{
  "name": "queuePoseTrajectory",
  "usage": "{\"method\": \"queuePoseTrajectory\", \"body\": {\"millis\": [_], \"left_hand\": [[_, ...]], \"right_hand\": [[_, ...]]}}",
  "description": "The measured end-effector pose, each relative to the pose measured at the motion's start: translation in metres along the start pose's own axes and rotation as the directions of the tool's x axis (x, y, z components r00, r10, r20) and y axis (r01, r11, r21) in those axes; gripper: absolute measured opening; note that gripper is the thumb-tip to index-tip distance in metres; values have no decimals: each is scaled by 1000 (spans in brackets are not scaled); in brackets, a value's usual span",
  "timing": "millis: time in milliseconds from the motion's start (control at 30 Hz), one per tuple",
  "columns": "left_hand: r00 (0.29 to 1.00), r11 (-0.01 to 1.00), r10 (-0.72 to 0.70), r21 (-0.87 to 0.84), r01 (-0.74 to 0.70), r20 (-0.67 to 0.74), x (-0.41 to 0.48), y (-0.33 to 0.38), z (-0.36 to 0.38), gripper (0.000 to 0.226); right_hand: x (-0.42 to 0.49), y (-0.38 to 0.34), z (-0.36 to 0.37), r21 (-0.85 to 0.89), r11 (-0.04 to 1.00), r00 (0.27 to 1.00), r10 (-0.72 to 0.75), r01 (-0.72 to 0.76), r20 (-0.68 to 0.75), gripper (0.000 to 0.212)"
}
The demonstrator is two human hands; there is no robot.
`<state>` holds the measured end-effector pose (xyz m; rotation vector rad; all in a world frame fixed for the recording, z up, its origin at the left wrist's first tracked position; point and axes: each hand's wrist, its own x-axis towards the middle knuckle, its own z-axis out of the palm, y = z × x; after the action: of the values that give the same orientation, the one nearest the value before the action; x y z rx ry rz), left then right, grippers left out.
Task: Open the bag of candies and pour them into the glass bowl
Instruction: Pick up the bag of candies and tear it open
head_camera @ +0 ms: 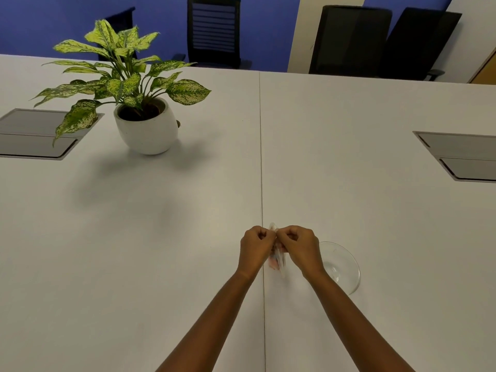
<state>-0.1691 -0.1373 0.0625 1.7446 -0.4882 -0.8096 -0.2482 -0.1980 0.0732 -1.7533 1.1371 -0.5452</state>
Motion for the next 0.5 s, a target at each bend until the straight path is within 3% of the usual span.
{"method": "queuePoseTrajectory", "body": {"millis": [267, 500], "left_hand": [[975, 994, 113, 13, -113, -194, -11, -8, 10, 9], [962, 974, 210, 125, -190, -175, -14, -3, 11, 9]], "right_hand": [[-5, 2, 2, 32, 999, 999, -35, 35, -17, 18], [-3, 0, 0, -66, 994, 995, -94, 92, -27, 19]]}}
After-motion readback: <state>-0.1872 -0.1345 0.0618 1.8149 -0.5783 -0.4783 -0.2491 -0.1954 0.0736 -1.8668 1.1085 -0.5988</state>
